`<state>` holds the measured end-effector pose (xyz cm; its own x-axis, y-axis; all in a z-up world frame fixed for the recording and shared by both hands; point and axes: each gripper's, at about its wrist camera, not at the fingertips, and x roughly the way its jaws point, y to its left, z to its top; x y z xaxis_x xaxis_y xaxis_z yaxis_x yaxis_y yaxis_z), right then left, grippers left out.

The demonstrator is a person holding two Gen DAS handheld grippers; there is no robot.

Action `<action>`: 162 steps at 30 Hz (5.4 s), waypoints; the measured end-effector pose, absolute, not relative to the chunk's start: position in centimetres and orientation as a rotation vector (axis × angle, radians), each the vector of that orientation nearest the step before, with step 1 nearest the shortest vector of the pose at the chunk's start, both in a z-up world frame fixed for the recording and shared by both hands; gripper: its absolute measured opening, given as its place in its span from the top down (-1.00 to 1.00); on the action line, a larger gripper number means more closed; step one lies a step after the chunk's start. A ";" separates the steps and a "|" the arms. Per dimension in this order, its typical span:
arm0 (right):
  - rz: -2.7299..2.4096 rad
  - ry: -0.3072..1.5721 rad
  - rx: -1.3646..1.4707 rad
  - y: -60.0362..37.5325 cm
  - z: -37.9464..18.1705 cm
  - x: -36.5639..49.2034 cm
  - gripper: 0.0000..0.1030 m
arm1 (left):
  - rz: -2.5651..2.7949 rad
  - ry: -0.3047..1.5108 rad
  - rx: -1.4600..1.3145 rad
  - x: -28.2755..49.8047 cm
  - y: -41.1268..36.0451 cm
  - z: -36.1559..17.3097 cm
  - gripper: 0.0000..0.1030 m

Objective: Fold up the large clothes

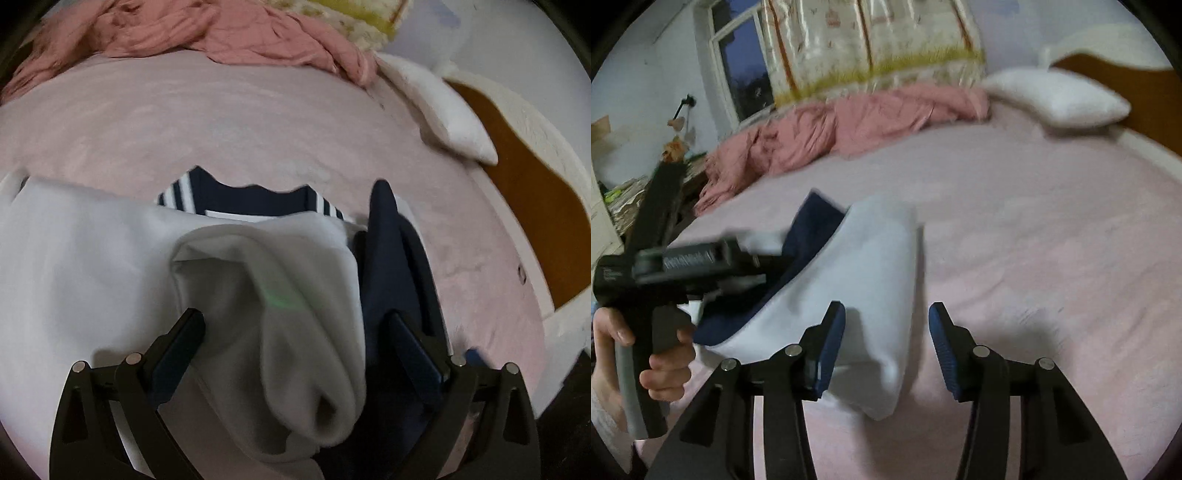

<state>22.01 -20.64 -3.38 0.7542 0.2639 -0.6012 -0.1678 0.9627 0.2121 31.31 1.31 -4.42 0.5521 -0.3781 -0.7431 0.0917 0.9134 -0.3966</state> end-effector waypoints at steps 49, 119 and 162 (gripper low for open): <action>0.353 0.682 0.052 -17.6 -3.1 21.2 0.00 | -0.134 0.970 -0.287 29.4 2.8 -3.8 0.21; 0.031 0.635 0.206 -25.5 0.4 20.7 0.20 | -0.480 0.500 -0.177 23.0 -5.5 6.0 0.63; 0.024 0.539 0.283 -30.5 4.6 19.3 0.16 | -0.738 0.541 -0.293 19.1 -6.6 2.5 -0.89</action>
<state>19.29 -30.55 4.63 0.8590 0.0969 -0.5028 0.0510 0.9608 0.2724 19.14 -6.62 2.49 0.6123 -0.7030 -0.3618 0.5562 0.7083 -0.4347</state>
